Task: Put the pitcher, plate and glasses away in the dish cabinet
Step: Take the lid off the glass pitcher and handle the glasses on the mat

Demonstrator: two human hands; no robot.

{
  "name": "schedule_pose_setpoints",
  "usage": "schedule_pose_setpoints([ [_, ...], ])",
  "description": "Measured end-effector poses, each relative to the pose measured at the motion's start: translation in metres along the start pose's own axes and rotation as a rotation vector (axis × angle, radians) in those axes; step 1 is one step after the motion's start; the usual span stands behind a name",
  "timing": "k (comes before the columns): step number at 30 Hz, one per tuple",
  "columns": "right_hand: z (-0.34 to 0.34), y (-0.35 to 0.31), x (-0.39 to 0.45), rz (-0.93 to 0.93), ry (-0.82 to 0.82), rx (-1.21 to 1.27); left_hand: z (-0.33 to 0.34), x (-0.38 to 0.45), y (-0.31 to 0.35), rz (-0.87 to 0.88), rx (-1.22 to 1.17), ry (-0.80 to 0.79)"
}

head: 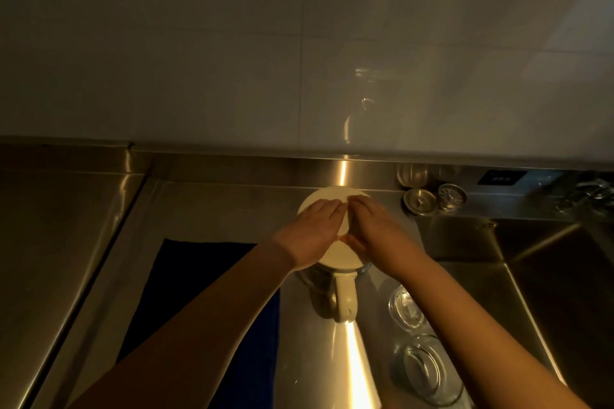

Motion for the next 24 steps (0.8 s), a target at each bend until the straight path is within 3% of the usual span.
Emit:
schedule_pose_setpoints([
  [7,0.001,-0.006,0.002,0.044,0.128,0.023,-0.010,-0.004,-0.002,0.074,-0.089,0.050],
  [11,0.001,-0.001,0.004,0.046,0.114,0.017,-0.009,-0.002,0.004,0.009,-0.179,0.055],
  [18,-0.003,0.008,0.002,-0.009,0.053,-0.080,-0.007,0.007,0.016,-0.067,0.037,0.087],
  [24,-0.007,0.006,0.002,-0.045,0.093,-0.097,-0.012,0.005,0.016,-0.078,-0.006,0.133],
])
Point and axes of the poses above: each hand's wrist, its own x-axis towards the middle knuckle, its own z-axis out of the palm, y = z × x, the point moved 2 cm from there along x, towards the middle knuckle, and after that the axes turned 5 degrees about -z, right-handed, at the moved point
